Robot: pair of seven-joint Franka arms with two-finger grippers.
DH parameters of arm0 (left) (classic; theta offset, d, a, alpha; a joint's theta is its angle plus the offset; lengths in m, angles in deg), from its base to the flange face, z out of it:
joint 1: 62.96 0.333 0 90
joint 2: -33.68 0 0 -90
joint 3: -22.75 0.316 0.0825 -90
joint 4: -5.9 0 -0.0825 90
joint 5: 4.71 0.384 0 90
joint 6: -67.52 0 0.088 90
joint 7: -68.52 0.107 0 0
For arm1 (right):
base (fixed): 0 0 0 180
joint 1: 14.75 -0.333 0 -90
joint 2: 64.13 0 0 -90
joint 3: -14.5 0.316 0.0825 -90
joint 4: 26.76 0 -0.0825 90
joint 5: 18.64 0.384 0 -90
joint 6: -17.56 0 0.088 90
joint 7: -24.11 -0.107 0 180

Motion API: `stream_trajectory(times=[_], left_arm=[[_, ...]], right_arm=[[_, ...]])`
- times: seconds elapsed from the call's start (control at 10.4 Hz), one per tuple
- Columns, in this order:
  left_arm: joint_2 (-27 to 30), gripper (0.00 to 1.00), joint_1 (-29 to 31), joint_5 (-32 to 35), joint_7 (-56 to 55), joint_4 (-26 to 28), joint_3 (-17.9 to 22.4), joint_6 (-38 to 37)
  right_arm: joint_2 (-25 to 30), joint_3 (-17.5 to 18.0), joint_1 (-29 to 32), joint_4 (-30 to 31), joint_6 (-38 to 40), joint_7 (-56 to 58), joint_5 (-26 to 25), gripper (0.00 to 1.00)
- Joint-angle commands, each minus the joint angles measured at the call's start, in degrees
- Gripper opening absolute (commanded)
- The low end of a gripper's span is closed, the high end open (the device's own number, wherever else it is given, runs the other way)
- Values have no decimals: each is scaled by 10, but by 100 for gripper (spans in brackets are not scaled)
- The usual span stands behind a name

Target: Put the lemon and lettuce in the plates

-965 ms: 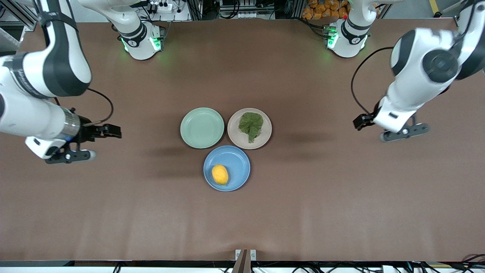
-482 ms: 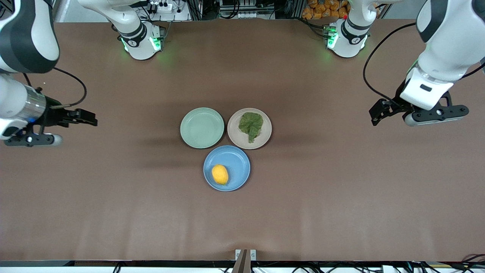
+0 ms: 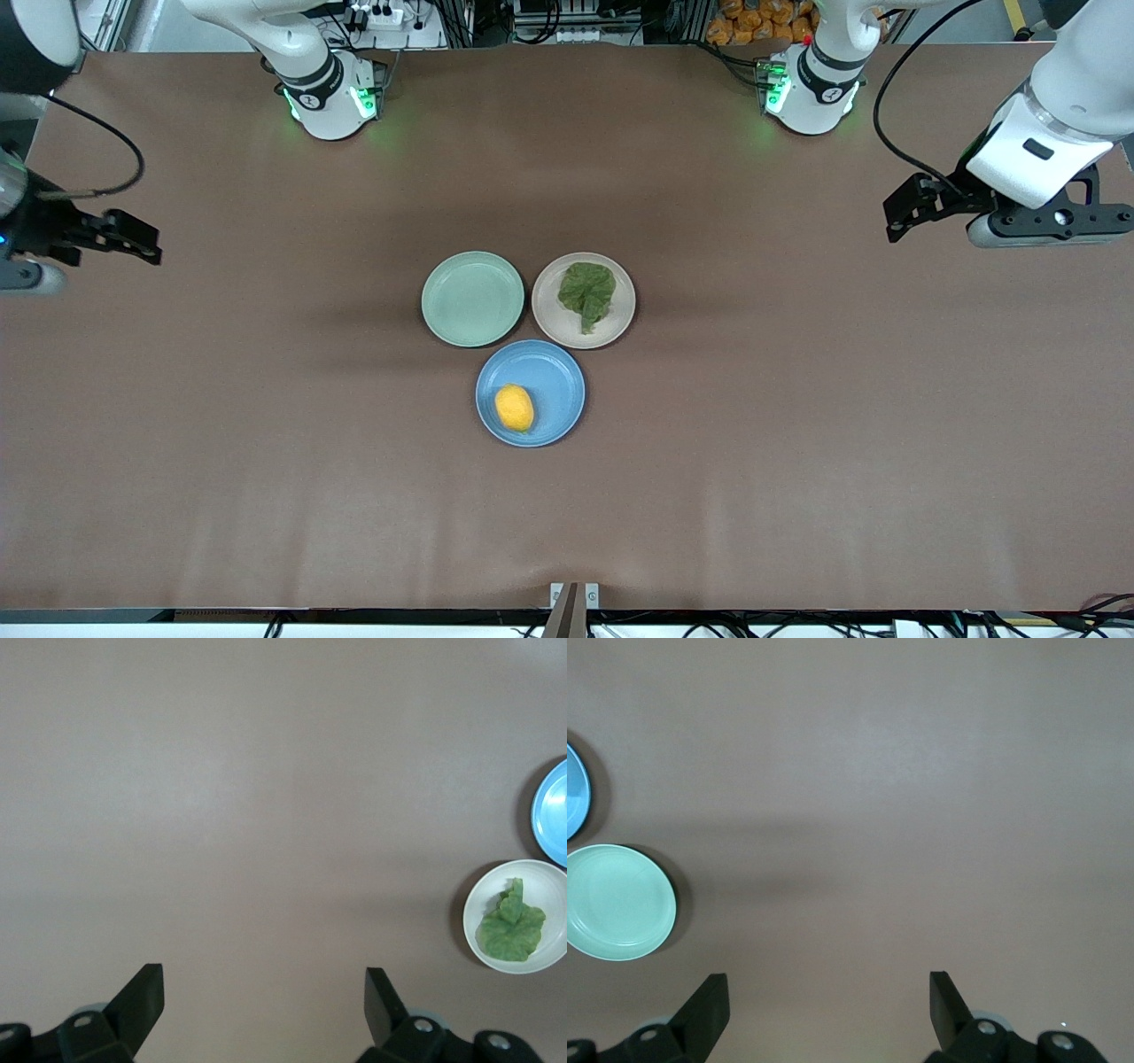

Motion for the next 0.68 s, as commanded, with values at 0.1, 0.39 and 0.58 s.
stream_trajectory(times=[0.1, 0.39, 0.58], left_arm=[[-10, 100, 0, -25, 20, -50, 16, -45], [-8, 100, 0, -19, 22, -54, 16, -48], [-10, 100, 0, -18, 21, -54, 16, -45]], right_arm=[[-1, -7, 13, -54, 48, 6, -10, 100], [-2, -8, 19, -64, 58, 8, -6, 100], [-1, -7, 19, -65, 62, 8, -4, 100]])
